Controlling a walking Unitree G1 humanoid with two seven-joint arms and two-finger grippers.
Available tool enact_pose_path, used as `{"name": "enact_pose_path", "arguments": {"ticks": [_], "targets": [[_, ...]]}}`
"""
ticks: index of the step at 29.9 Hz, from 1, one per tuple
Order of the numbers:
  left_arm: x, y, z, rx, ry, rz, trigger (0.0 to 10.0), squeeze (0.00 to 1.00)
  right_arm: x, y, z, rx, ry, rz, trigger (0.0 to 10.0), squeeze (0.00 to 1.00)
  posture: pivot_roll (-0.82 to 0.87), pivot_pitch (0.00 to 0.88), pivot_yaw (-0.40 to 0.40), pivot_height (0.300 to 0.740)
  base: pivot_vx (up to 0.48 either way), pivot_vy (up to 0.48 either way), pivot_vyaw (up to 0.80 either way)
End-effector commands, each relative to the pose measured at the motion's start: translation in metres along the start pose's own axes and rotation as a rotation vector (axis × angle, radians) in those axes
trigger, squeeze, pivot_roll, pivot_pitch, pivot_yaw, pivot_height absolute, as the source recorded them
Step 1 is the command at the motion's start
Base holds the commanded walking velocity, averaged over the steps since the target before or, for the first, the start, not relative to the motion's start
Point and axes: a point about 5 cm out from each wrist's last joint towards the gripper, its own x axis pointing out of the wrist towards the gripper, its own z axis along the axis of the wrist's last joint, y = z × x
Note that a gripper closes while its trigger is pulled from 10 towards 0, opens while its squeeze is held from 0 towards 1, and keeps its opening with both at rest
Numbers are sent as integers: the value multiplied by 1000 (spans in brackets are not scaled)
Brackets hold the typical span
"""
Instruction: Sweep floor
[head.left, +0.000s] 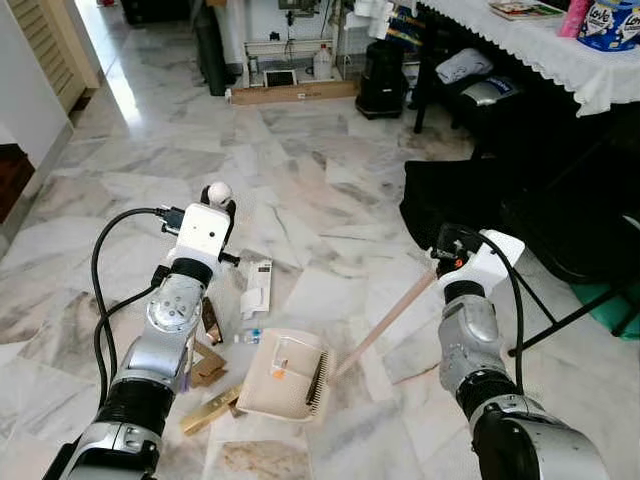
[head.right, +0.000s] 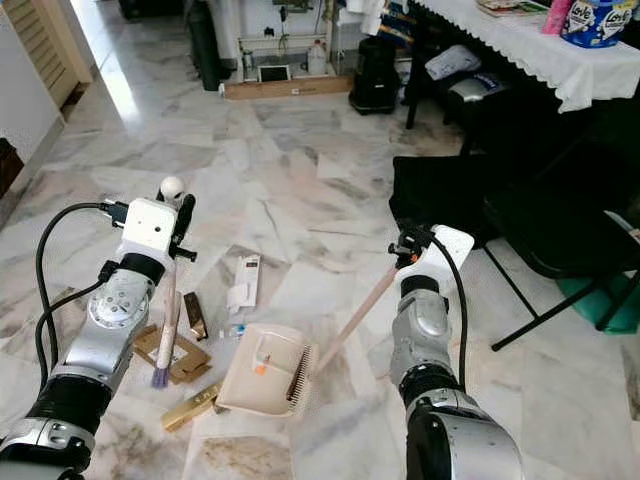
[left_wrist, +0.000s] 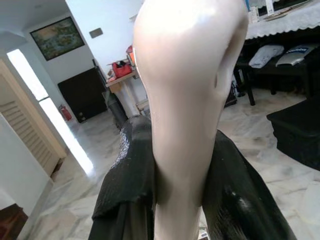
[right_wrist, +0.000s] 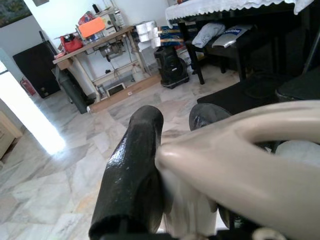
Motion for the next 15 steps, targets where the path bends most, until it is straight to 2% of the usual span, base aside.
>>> {"name": "enact_pose_path", "arguments": {"ticks": [1,15], "targets": [[6,3,10,16,-60,11,10000,0,5,3,8,14,-33,2,10000,0,173,0,-7,740,0,0,0],[4,1,7,12,-57,21,10000,0,4,2,6,5,-20,12,10000,0,179,0,-28,740,0,0,0]]}}
